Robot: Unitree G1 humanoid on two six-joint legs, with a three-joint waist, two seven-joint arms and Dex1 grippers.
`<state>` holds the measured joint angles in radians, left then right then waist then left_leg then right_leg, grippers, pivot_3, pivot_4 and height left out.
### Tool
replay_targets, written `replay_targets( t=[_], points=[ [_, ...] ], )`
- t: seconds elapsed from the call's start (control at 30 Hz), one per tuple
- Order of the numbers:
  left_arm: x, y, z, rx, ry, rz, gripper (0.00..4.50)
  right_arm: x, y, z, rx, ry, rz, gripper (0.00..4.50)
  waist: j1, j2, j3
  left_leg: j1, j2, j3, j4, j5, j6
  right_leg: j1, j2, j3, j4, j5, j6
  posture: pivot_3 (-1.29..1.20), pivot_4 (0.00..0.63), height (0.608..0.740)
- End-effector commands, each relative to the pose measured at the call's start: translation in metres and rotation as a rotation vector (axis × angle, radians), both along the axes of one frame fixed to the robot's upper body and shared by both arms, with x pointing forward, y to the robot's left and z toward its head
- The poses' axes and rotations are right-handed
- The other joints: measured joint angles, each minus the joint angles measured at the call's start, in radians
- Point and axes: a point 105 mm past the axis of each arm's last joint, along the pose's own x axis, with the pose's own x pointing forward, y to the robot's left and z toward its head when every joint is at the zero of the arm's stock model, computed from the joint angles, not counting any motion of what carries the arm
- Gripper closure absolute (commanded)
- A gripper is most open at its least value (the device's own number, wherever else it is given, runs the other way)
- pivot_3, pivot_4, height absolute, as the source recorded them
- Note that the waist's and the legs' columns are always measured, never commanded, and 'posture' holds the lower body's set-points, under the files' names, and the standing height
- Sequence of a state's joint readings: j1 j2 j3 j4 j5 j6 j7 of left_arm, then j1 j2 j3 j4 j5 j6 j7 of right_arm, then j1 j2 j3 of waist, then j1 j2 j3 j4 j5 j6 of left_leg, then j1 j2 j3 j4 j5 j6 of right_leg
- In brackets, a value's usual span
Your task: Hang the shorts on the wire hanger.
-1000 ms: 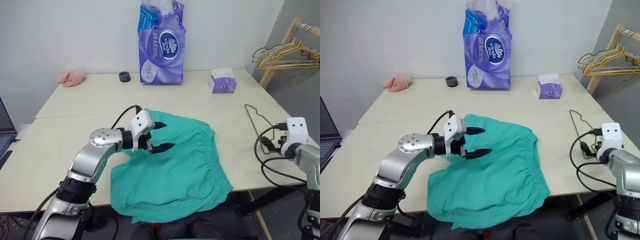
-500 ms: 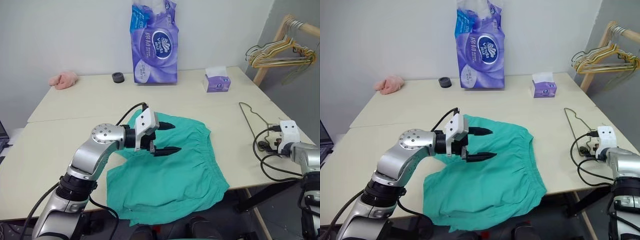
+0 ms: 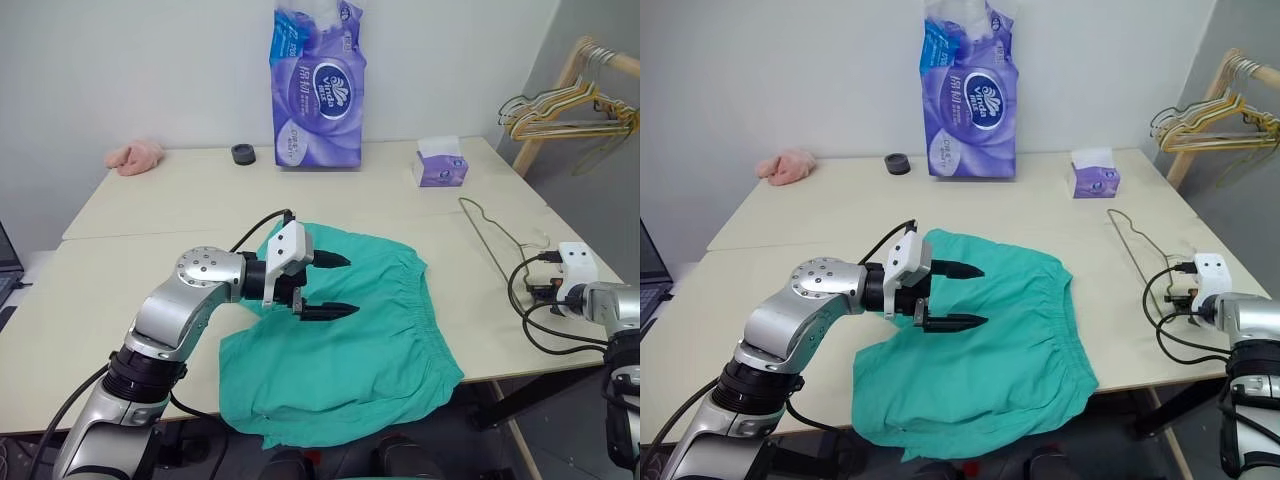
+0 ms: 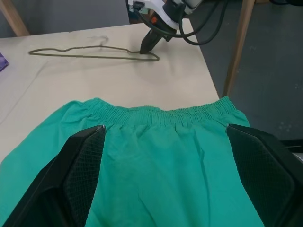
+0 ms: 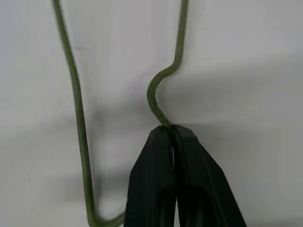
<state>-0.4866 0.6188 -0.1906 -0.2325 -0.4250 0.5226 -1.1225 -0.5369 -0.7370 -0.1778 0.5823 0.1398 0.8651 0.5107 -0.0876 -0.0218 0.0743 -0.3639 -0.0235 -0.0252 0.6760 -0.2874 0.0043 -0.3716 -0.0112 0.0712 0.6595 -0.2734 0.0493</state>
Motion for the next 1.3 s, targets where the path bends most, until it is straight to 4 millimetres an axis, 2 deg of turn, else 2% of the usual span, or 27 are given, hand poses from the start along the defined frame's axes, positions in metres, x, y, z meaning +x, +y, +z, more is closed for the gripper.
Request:
replay_targets(
  t=[0.03, 0.27, 0.37, 0.5, 0.67, 0.8, 0.93, 1.07, 1.2, 1.3],
  points=[
    [0.000, -0.001, 0.013, -0.017, -0.044, -0.005, 0.19, -0.012, -0.001, -0.019, 0.021, 0.069, -0.041, 4.47, 0.000, -0.001, 0.000, 0.000, 0.000, 0.000, 0.000, 0.000, 0.000, 0.000, -0.002, 0.000, 0.000, 0.000, 0.000, -0.09, 0.055, 0.740],
    [0.003, -0.002, 0.018, -0.031, -0.054, 0.009, 0.19, -0.011, -0.008, -0.015, 0.003, 0.035, -0.079, 4.47, 0.002, -0.001, 0.000, 0.000, 0.000, 0.000, 0.000, 0.000, 0.000, 0.000, -0.004, 0.000, 0.000, 0.000, 0.000, -0.08, 0.050, 0.740],
    [0.004, -0.002, 0.018, -0.036, -0.058, 0.021, 0.19, -0.007, -0.012, -0.006, -0.020, -0.014, -0.083, 4.47, 0.003, -0.001, 0.000, 0.000, -0.001, 0.001, 0.000, 0.000, 0.000, 0.000, -0.005, 0.000, -0.001, 0.001, 0.001, -0.08, 0.049, 0.740],
    [0.009, -0.003, 0.022, -0.049, -0.070, 0.047, 0.19, 0.000, -0.011, 0.020, -0.082, -0.118, -0.036, 4.47, 0.006, 0.000, 0.000, -0.001, -0.002, 0.001, 0.000, 0.000, 0.000, 0.000, -0.005, 0.000, -0.001, 0.001, 0.002, -0.08, 0.044, 0.740],
    [0.021, -0.002, 0.029, -0.088, -0.097, 0.112, 0.19, 0.002, 0.007, 0.052, -0.123, -0.268, 0.071, 4.47, 0.004, 0.005, 0.002, -0.003, -0.002, 0.001, 0.000, 0.000, 0.001, -0.003, -0.005, 0.000, -0.001, 0.001, 0.002, -0.09, 0.040, 0.740],
    [0.029, 0.001, 0.035, -0.111, -0.099, 0.150, 0.19, -0.006, 0.033, 0.068, -0.177, -0.355, 0.215, 4.47, -0.001, 0.005, 0.002, -0.003, -0.001, 0.001, -0.002, 0.000, 0.001, -0.004, -0.005, 0.000, 0.000, 0.001, 0.002, -0.10, 0.039, 0.740],
    [0.035, 0.002, 0.039, -0.121, -0.108, 0.173, 0.19, -0.019, 0.072, 0.074, -0.187, -0.413, 0.418, 4.47, -0.001, 0.006, 0.002, -0.003, -0.001, 0.001, -0.002, 0.000, 0.001, -0.004, -0.005, 0.001, -0.001, 0.000, 0.002, -0.12, 0.040, 0.740],
    [0.056, 0.014, 0.054, -0.159, -0.151, 0.282, 0.19, -0.035, 0.121, 0.085, -0.194, -0.460, 0.644, 4.47, -0.002, 0.005, 0.002, -0.003, -0.001, 0.001, -0.002, 0.000, 0.001, -0.004, -0.005, 0.001, -0.001, 0.000, 0.002, -0.13, 0.041, 0.740],
    [0.072, 0.031, 0.063, -0.149, -0.160, 0.348, 0.10, -0.044, 0.144, 0.088, -0.383, -0.470, 0.874, 4.49, -0.002, 0.006, 0.003, -0.003, -0.001, 0.001, -0.001, 0.000, 0.001, -0.004, -0.005, 0.000, -0.001, 0.000, 0.002, -0.14, 0.042, 0.740],
    [0.082, 0.039, 0.067, -0.132, -0.194, 0.382, 0.10, -0.046, 0.150, 0.086, -0.461, -0.462, 0.961, 4.49, -0.001, 0.004, 0.003, -0.003, -0.001, 0.002, -0.002, 0.000, 0.000, -0.005, -0.005, -0.001, -0.002, 0.000, 0.002, -0.14, 0.043, 0.740]
  ],
)
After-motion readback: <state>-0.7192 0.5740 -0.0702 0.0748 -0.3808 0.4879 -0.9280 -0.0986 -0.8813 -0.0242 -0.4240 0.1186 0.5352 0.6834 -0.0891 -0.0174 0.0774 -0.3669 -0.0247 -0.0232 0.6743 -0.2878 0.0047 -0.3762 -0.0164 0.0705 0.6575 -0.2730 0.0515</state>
